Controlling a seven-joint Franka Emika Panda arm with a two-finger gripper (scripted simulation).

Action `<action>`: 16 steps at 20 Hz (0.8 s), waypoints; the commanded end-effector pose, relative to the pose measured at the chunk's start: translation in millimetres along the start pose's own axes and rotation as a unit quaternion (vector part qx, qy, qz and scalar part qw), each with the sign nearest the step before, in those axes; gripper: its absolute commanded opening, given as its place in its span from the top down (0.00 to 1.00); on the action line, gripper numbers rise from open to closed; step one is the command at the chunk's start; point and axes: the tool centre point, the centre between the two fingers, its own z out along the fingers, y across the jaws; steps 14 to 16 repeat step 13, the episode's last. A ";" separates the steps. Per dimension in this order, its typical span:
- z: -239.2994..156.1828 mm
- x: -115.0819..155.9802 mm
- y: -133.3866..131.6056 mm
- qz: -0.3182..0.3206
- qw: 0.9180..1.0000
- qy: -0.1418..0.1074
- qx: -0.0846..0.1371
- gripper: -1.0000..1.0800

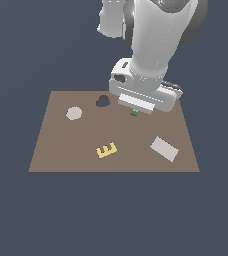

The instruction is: Insert a designated object into the corresponding slot on a board.

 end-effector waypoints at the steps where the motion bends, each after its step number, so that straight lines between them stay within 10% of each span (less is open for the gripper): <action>1: 5.3 0.1 0.4 0.000 1.000 0.000 0.000 1.00; 3: 7.0 0.1 0.4 0.000 1.000 0.000 0.000 1.00; 4: 7.0 0.1 0.4 0.000 1.000 0.000 0.000 0.04; 16: 7.0 0.1 0.4 0.000 1.000 0.000 0.000 0.04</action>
